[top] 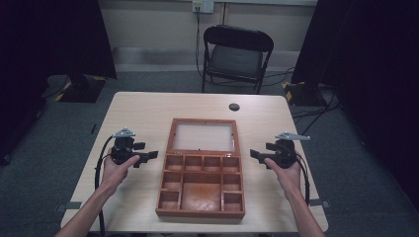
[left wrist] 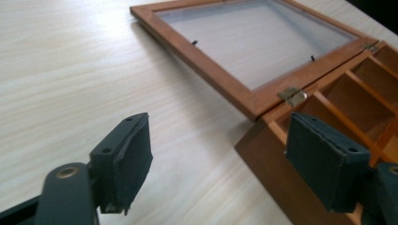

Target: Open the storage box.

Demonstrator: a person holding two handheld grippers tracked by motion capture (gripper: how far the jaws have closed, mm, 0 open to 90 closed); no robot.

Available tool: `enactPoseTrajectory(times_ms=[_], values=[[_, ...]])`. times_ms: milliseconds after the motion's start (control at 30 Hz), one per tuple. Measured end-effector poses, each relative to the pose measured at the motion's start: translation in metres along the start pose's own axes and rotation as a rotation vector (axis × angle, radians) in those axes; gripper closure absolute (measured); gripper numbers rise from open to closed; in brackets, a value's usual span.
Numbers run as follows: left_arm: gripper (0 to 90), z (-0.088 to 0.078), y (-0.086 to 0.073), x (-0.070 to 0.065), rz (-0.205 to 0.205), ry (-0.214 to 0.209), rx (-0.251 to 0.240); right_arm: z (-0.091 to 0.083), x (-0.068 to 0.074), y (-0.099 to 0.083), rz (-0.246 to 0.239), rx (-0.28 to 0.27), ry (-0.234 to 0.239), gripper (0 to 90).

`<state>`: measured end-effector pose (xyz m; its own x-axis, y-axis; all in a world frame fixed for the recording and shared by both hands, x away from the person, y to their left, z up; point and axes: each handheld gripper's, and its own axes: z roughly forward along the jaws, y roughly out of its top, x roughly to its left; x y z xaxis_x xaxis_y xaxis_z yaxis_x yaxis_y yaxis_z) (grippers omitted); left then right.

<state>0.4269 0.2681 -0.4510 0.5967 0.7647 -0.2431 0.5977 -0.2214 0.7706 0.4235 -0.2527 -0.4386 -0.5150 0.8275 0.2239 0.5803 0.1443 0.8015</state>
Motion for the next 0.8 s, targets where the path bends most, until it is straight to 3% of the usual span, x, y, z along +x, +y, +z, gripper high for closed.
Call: enactPoseTrajectory(times_ms=[233, 333, 467, 733, 800], values=[[20.1, -0.013, -0.016, 0.005, 0.020, 0.057, 0.043, -0.025, 0.001, -0.026, -0.020, 0.054, -0.063, 15.4], [21.1, -0.015, -0.026, 0.007, 0.003, 0.074, 0.053, -0.033, -0.001, -0.038, -0.019, 0.062, -0.106, 15.9], [21.4, -0.018, -0.034, 0.008, 0.016, 0.103, 0.094, -0.041, -0.005, -0.055, 0.008, 0.088, -0.135, 16.1], [20.6, -0.018, -0.051, 0.010, 0.068, 0.191, 0.150, -0.034, -0.013, -0.076, -0.005, 0.192, -0.218, 15.8], [20.7, -0.015, -0.056, 0.014, 0.040, 0.183, 0.145, -0.031, -0.016, -0.079, 0.013, 0.210, -0.235, 14.0]])
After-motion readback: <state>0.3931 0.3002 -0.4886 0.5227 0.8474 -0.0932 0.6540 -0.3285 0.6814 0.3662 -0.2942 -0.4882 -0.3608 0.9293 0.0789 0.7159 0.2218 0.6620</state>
